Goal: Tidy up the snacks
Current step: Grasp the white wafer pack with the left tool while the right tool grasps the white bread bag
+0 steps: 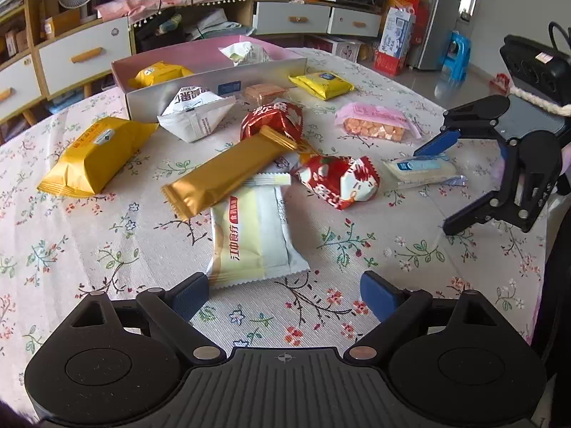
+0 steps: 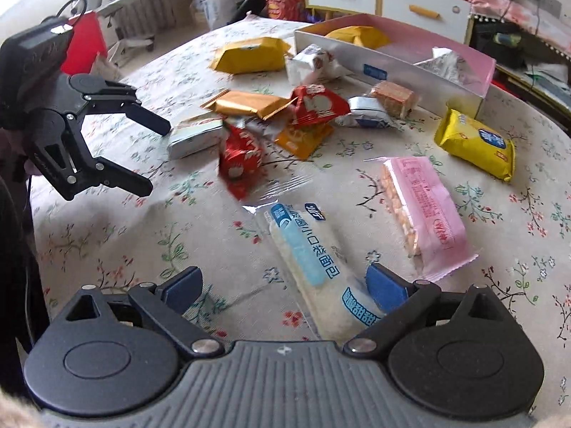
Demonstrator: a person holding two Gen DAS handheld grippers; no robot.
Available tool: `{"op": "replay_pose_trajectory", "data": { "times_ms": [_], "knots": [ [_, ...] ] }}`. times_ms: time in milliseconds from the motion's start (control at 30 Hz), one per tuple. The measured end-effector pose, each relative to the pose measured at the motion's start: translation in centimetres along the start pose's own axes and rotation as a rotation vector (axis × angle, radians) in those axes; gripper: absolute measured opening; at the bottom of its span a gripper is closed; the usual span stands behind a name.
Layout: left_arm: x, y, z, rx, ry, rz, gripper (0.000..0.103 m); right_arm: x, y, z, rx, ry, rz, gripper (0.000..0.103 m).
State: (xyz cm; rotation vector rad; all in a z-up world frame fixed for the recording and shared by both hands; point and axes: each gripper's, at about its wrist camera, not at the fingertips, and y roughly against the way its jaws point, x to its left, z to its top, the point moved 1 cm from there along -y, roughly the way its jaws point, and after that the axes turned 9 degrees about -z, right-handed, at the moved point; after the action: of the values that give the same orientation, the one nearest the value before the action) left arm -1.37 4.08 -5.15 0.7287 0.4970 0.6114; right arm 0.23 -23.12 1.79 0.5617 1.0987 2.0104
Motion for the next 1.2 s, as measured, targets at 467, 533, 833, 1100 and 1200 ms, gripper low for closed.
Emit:
{"op": "replay_pose_trajectory", "data": {
  "times_ms": [467, 533, 833, 1100, 1200],
  "knots": [
    [0.7, -1.9, 1.8, -0.018, 0.051, 0.136, 0.092, 0.7, -0.5, 1.1, -0.019, 0.035, -0.015, 0.069],
    [0.6, -2.0, 1.9, -0.018, 0.033, 0.137, 0.092, 0.5, -0.5, 1.1, -0.021, 0.028, -0.020, 0.063],
    [0.9, -2.5, 2.4, -0.028, 0.020, 0.144, 0.093, 0.1, -0.4, 1.3, -0.035, 0.012, -0.047, 0.039],
    [0.2, -2.3, 2.9, -0.009, 0.031, 0.105, 0.063, 0.1, -0.4, 1.6, -0.042, 0.012, -0.064, 0.027],
    [-0.3, -2.3, 3.1, 0.005, 0.032, 0.113, 0.050, 0.2, -0.5, 1.7, -0.044, 0.015, -0.061, 0.025]
  ]
}}
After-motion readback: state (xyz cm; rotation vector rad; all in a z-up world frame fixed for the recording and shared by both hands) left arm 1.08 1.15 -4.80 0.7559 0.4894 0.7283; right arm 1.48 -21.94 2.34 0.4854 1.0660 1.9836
